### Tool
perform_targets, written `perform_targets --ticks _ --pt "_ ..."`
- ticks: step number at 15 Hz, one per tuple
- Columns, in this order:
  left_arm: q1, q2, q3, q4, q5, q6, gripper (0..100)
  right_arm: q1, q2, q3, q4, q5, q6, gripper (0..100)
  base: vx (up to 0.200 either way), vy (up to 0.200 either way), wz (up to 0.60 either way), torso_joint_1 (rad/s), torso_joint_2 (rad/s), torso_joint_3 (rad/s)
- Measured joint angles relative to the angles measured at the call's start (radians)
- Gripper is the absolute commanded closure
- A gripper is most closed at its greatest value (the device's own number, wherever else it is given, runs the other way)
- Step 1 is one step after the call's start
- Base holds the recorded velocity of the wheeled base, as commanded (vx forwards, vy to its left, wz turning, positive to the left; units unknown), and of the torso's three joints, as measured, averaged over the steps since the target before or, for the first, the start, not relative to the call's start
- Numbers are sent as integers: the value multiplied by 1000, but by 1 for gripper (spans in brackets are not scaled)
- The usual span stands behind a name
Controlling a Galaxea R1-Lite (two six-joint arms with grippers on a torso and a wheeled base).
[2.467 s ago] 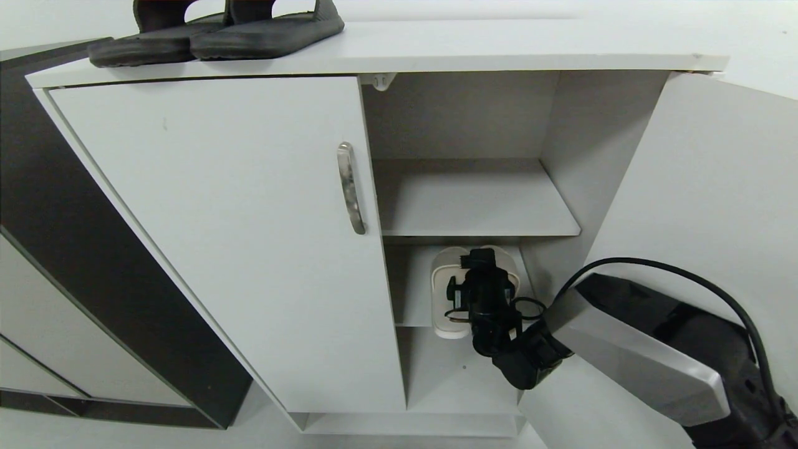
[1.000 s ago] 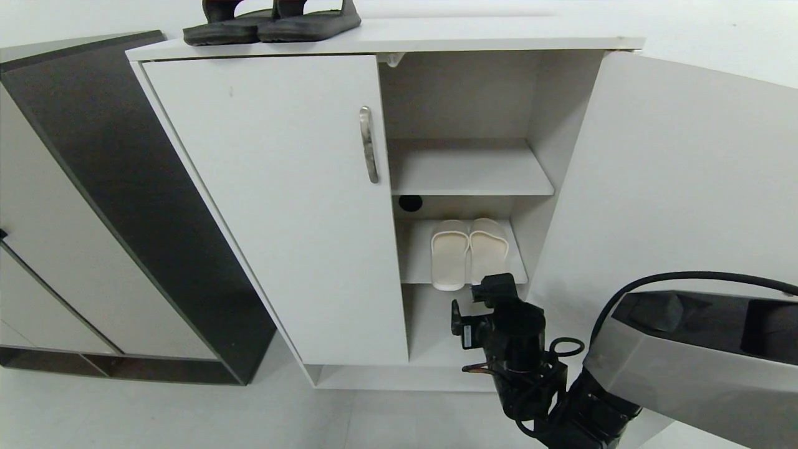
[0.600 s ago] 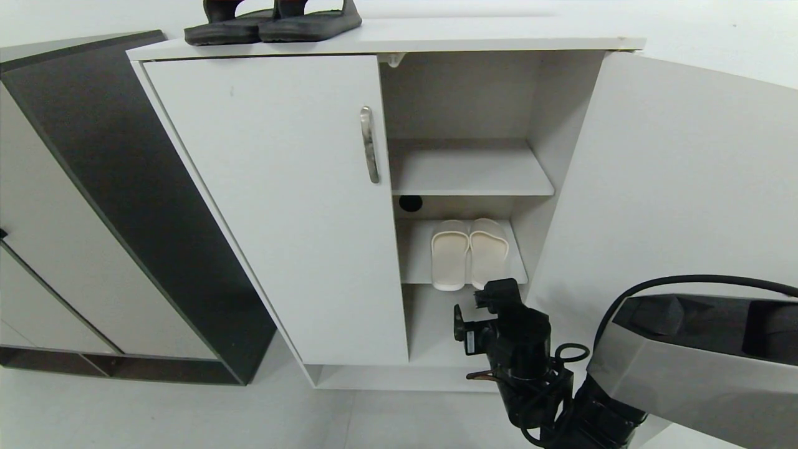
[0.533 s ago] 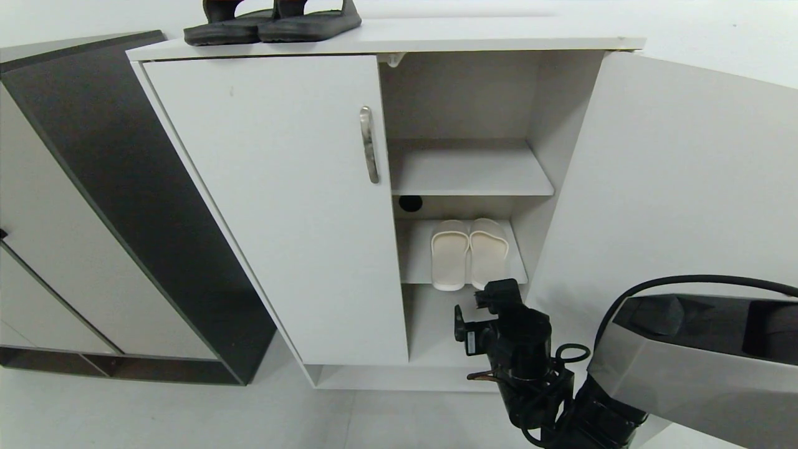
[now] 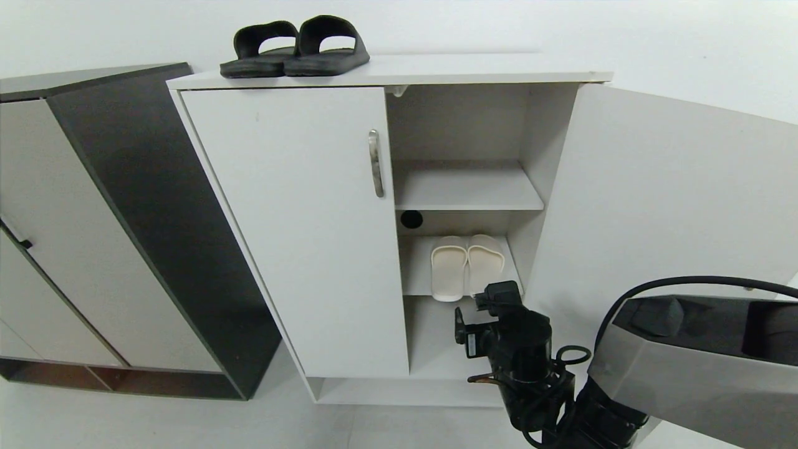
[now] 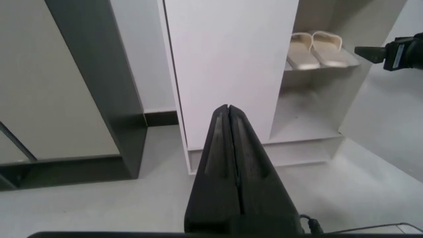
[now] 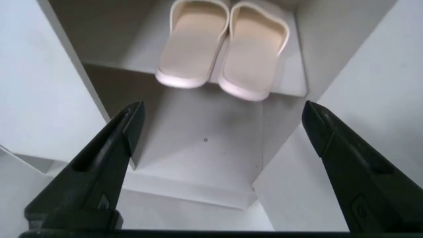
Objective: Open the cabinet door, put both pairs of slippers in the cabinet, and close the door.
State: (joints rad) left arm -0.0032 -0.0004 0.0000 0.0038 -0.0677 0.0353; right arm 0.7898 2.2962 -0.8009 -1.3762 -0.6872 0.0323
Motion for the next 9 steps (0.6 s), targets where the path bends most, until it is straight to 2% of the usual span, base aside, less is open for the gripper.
perform_targets --ticks 4,9 --pt "0 0 0 0 0 1 100 0 0 14 -4 3 0 0 0 0 0 2 4 167" --pt "0 0 0 -1 0 5 100 -10 -1 34 -18 8 0 0 0 0 0 0 0 12"
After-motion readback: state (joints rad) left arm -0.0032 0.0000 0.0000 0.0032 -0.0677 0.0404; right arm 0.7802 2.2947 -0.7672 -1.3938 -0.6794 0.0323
